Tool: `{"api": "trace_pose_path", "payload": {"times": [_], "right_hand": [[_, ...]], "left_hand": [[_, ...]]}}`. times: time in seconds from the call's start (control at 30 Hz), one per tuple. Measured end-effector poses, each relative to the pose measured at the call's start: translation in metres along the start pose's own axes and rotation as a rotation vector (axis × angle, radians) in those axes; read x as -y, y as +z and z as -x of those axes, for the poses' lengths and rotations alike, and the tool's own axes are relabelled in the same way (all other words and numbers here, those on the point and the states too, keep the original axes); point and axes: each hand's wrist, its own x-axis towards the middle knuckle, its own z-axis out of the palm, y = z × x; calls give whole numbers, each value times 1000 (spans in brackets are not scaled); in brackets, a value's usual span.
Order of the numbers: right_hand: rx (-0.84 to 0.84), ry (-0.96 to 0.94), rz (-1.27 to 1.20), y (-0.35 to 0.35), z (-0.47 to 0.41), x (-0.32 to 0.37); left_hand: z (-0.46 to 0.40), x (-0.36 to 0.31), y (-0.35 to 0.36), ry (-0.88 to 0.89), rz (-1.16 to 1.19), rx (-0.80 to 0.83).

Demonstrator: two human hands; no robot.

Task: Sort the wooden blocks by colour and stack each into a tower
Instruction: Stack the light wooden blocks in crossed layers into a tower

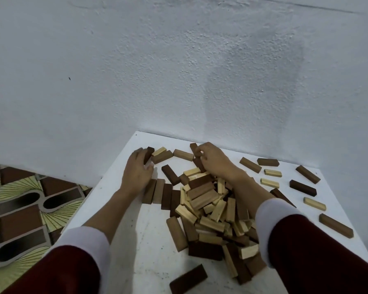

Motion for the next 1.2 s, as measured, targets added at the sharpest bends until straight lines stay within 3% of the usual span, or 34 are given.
{"api": "trace_pose_path", "payload": {"times": [0.27, 0.63, 0.8, 0.9, 1.0, 1.1, 1.2], "right_hand": [[264, 33, 107, 23, -36, -10], [197, -25, 56, 16, -4, -9], [240, -46, 50, 17, 8, -4], [145, -7, -43, 5, 20, -11], [-67, 66, -123, -15, 37, -37], [-268, 152, -103, -34, 58, -81], [-334, 290, -82, -45, 86, -128]], "left_hand": [[-24, 0, 18, 11, -262, 208], [12, -19, 33, 84, -66, 203], [25, -25, 32, 130, -138, 221], [18, -30, 30, 125, -192, 199], [10, -52, 34, 152, -160, 162], [7, -84, 47, 218, -125, 198], [8, -112, 68, 280, -132, 274]]}}
